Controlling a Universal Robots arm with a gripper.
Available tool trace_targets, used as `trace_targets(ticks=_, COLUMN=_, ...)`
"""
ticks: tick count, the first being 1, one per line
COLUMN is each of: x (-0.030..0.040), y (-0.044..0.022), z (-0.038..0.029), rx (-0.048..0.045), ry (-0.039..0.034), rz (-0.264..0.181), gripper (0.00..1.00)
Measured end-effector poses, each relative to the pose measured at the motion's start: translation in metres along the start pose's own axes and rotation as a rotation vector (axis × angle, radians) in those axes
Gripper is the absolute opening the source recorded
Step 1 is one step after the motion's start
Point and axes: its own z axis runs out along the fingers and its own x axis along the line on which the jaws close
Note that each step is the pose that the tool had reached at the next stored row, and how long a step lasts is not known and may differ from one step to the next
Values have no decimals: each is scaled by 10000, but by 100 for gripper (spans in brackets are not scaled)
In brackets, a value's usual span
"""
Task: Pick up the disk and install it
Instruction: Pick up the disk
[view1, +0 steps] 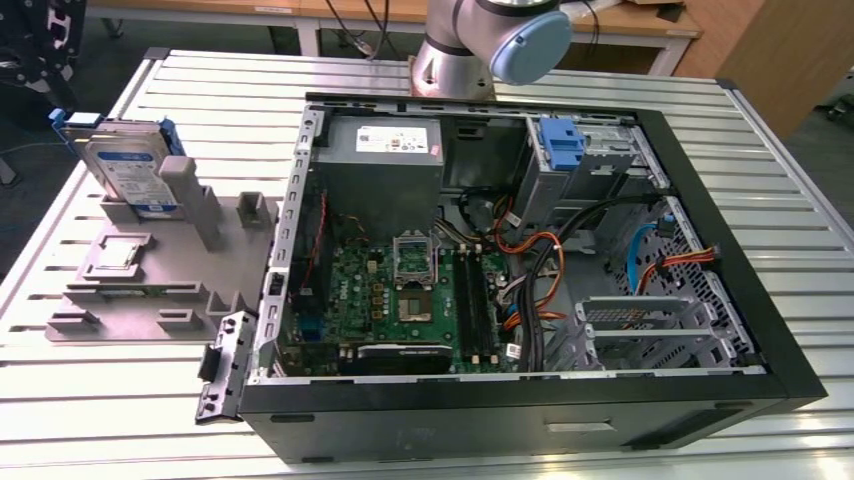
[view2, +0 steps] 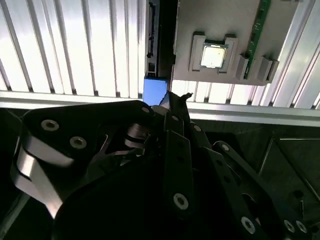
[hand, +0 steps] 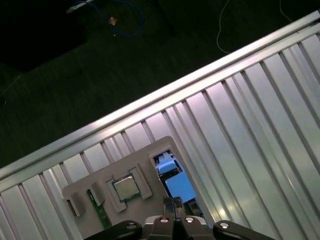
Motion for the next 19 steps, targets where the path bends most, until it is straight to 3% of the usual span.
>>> trace_targets(ticks=7, x=1, y=-3, z=46, rx=-30, ry=45, rz=-1202, gripper=10)
trace_targets(ticks=16, x=2, y=-2, z=50, rx=-34, ry=46, rz=-1327, gripper=10)
trace_targets(ticks=19, x=2, y=-2, z=51, rx=-39, ry=60, rz=-1663, gripper=10)
